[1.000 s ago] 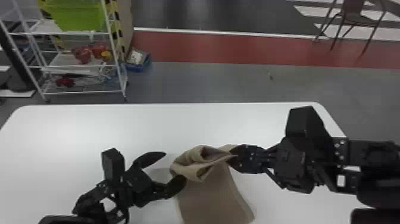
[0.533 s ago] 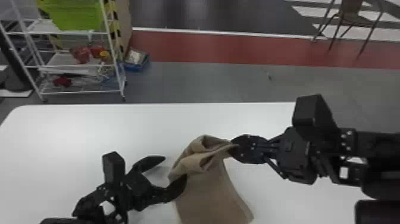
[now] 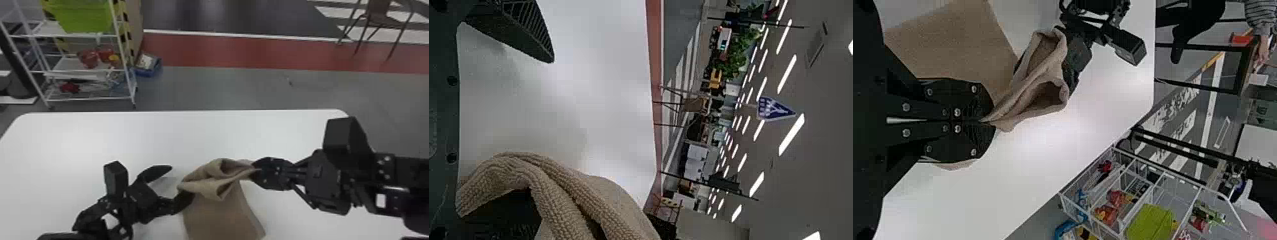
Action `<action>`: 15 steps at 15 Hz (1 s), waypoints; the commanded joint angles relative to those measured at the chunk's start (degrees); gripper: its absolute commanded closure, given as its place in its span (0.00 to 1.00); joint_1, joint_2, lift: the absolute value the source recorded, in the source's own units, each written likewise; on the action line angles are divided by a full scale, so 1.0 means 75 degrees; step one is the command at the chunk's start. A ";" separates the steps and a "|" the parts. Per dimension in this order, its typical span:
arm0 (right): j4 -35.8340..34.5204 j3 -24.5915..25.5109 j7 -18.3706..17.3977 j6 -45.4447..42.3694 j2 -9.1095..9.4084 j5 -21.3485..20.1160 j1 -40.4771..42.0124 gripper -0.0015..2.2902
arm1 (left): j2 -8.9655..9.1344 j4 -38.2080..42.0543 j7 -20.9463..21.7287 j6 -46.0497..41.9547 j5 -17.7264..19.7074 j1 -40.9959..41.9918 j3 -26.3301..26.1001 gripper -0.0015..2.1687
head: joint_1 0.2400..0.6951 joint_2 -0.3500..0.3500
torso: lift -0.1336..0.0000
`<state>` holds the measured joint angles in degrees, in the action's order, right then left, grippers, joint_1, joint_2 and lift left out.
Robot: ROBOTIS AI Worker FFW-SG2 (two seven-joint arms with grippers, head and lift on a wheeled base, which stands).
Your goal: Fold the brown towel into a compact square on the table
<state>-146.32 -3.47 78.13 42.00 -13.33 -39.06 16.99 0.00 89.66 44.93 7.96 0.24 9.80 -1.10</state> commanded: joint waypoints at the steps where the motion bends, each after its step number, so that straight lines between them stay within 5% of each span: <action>1: -0.0037 -0.0007 0.0025 -0.0238 -0.0239 -0.0054 0.0430 0.92 | 0.0020 0.0022 0.0045 -0.0152 0.0026 0.0100 0.0100 0.02 | 1.00 0.37 | 0.09; 7: 0.0068 -0.0311 0.0025 -0.0589 -0.0649 -0.0464 0.1016 0.92 | 0.0020 0.0022 0.0103 -0.0433 0.0061 0.0335 0.0124 0.02 | 1.00 0.37 | 0.09; 15: 0.0572 -0.0815 0.0025 -0.1128 -0.0649 -0.1097 0.0969 0.92 | 0.0020 0.0080 0.0162 -0.0433 0.0050 0.0405 0.0065 0.02 | 1.00 0.37 | 0.09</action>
<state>-142.58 -8.66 78.13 33.87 -18.24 -46.12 24.43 0.00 90.17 46.11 4.68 0.61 12.80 -0.60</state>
